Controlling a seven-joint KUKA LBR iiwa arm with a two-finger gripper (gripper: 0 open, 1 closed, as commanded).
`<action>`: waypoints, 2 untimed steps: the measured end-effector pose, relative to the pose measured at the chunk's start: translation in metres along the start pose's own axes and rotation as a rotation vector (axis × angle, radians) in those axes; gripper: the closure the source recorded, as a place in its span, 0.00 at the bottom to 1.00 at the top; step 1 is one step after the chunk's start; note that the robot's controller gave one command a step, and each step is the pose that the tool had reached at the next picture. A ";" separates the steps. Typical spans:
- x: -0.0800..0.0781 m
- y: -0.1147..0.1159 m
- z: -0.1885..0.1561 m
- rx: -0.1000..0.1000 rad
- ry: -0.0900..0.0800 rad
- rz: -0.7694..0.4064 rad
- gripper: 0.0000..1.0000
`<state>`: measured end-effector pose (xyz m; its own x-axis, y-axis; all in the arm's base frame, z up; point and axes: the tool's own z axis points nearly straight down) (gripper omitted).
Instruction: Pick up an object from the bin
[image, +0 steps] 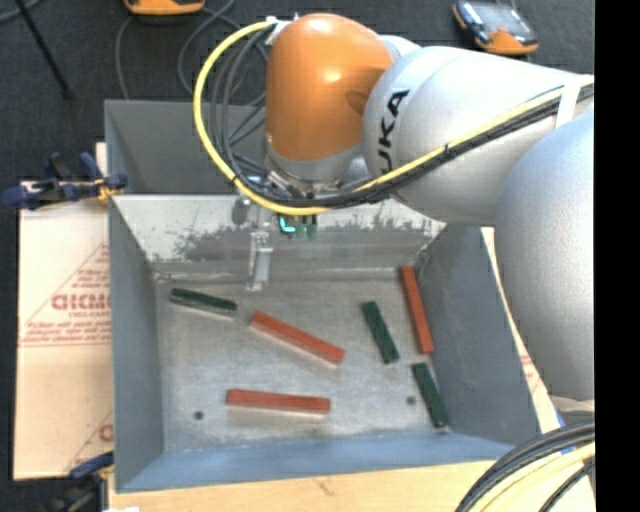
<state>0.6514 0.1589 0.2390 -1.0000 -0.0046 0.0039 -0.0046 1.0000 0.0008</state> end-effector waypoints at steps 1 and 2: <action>0.007 0.012 0.119 0.001 0.000 -0.033 0.00; -0.001 0.010 0.171 0.001 -0.002 -0.057 0.00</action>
Offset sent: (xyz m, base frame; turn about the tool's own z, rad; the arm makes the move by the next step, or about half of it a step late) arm -0.0065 0.0132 -0.1147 -0.0341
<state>0.6517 0.1693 0.0676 -0.9981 -0.0612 0.0019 -0.0612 0.9981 0.0000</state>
